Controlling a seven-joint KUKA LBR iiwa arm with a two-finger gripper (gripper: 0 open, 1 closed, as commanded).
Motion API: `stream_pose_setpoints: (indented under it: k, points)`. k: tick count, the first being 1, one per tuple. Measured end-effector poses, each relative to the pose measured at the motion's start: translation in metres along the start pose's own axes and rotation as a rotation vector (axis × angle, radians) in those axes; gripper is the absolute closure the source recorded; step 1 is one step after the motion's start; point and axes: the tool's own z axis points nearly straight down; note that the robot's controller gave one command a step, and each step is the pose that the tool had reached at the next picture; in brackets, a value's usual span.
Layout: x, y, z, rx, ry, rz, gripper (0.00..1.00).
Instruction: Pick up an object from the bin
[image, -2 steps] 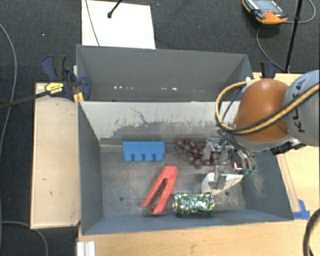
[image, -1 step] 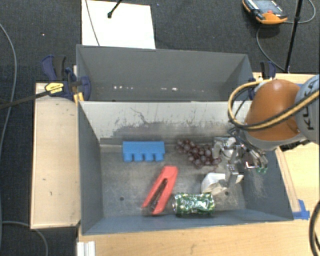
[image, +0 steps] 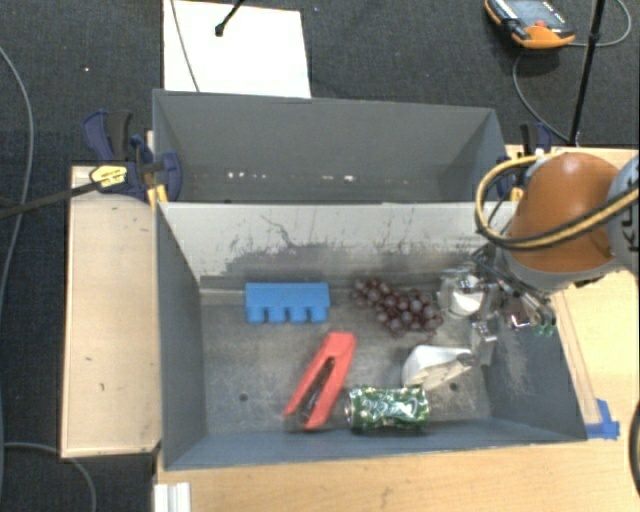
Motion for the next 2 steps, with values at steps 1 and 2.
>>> stream_pose_setpoints:
  k: [1, 2]
  points:
    - [0.003, -0.004, -0.005, -0.001, 0.000, -0.019, 0.00]
    - [0.003, 0.010, 0.022, 0.002, -0.005, -0.037, 0.00]
